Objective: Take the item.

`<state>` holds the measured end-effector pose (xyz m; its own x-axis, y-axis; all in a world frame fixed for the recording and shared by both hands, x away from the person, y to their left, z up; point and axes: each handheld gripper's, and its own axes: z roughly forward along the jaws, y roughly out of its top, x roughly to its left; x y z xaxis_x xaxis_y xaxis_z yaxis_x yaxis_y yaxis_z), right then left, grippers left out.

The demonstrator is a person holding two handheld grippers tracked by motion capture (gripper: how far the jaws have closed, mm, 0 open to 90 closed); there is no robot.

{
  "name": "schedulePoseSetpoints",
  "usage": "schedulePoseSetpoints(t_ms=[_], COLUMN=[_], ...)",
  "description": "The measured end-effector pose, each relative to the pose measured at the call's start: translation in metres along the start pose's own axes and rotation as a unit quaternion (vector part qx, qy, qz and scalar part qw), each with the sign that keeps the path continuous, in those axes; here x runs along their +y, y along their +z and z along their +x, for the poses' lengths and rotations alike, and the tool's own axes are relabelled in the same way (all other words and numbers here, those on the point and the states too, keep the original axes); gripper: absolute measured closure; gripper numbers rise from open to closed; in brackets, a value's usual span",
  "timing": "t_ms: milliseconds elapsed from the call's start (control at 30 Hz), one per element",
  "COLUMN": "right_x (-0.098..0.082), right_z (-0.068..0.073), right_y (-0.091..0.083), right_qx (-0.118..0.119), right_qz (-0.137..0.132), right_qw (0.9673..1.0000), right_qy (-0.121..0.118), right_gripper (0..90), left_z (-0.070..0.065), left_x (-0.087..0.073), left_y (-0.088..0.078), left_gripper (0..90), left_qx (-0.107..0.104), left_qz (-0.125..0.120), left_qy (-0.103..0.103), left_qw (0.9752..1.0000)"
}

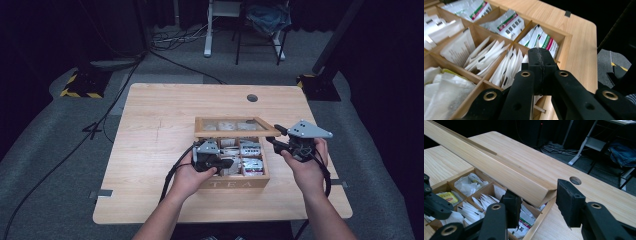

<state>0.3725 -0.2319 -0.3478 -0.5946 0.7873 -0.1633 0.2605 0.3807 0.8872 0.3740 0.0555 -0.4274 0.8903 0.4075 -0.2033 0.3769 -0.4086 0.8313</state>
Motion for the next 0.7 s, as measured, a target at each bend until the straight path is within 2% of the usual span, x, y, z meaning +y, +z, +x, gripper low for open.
schedulePoseSetpoints(t_ms=[400,567,700], right_x=[0.000,0.000,0.000], right_z=[0.000,0.000,0.000], right_y=[0.000,0.000,0.000], right_qx=[-0.002,-0.002,-0.003], right_qz=[-0.004,-0.005,-0.006], right_qw=[1.0000,1.0000,1.0000], right_qy=[0.001,0.003,0.005], right_gripper=[56.3,56.2,56.1], left_z=[-0.008,-0.014,-0.017], left_x=[0.005,0.007,0.008], left_y=[-0.014,-0.026,-0.037], left_gripper=[89.6,89.6,89.6], left_qx=[-0.002,0.001,0.001], left_qz=[-0.027,-0.038,-0.048], left_qy=[0.011,0.025,0.028], left_qw=[0.9996,0.9990,0.9984])
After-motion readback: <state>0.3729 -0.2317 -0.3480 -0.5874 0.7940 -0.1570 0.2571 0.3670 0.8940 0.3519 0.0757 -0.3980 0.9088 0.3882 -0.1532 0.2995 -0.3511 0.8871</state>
